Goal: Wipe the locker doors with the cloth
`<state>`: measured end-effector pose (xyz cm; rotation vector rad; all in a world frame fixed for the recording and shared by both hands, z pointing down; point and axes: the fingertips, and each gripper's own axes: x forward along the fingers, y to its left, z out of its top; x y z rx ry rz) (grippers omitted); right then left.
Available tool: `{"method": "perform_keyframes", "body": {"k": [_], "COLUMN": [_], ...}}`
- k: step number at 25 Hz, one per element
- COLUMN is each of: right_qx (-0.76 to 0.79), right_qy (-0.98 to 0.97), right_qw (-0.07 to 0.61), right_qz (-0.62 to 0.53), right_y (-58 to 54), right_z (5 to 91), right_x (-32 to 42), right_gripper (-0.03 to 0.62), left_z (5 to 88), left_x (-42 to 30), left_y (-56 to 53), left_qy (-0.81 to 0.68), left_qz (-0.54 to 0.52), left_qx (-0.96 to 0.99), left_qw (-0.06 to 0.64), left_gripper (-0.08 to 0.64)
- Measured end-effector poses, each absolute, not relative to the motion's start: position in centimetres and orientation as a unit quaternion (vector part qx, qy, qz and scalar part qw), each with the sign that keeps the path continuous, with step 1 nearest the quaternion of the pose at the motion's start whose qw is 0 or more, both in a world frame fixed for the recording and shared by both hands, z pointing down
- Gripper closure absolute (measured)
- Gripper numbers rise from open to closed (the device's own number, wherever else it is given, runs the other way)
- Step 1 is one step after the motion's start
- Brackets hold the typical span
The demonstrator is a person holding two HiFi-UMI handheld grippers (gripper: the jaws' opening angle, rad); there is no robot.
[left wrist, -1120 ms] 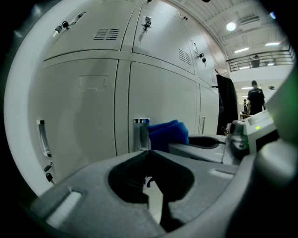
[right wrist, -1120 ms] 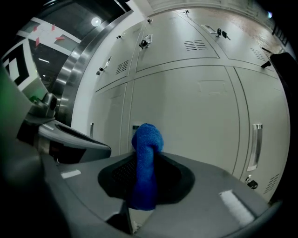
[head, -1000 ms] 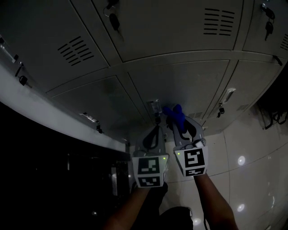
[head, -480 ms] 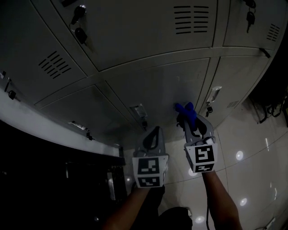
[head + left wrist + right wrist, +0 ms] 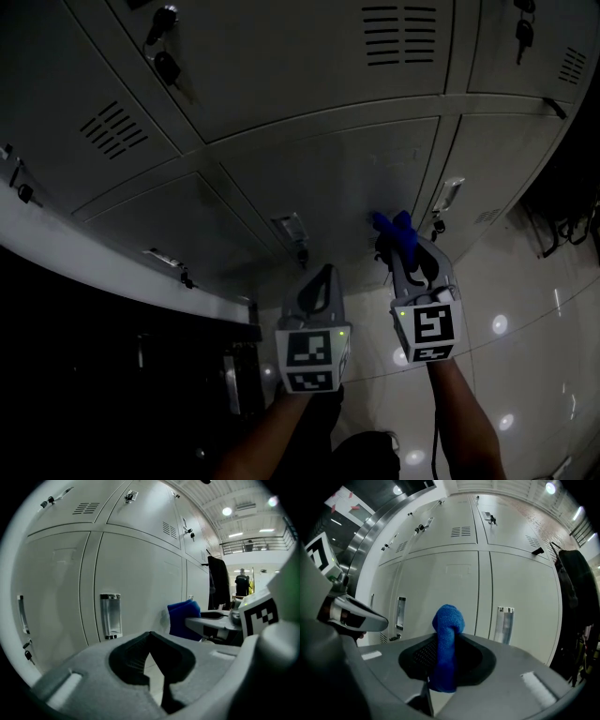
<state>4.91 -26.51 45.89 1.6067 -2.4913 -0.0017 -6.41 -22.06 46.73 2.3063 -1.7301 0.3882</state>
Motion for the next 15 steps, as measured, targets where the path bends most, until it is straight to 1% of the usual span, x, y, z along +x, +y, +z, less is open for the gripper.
{"method": "perform_keyframes", "body": {"k": [5,10,15], "right_qx": [0.494,0.441,0.423], "right_qy": [-0.866,-0.895,-0.904], "right_qw": [0.07,0.069,0.055], "right_qz": [-0.006,0.003,0.013], "right_y": [-23.7,-21.8,-21.6], "right_z": [45.1,47.4,50.0], "right_x": [-0.7,-7.2,-10.9], "right_gripper": [0.509,0.509,0.509], "left_z": [47.7,49.5,51.5], "left_x": [-9.3,-12.7,-15.6], "left_y": [-20.9,-20.2,-19.7], "left_qy": [-0.615,-0.638,-0.657], "left_qz": [0.132,0.137,0.137], "left_qx": [0.766,0.745,0.728], "left_qw": [0.131,0.137,0.138], "left_gripper": [0.557,0.557,0.557]}}
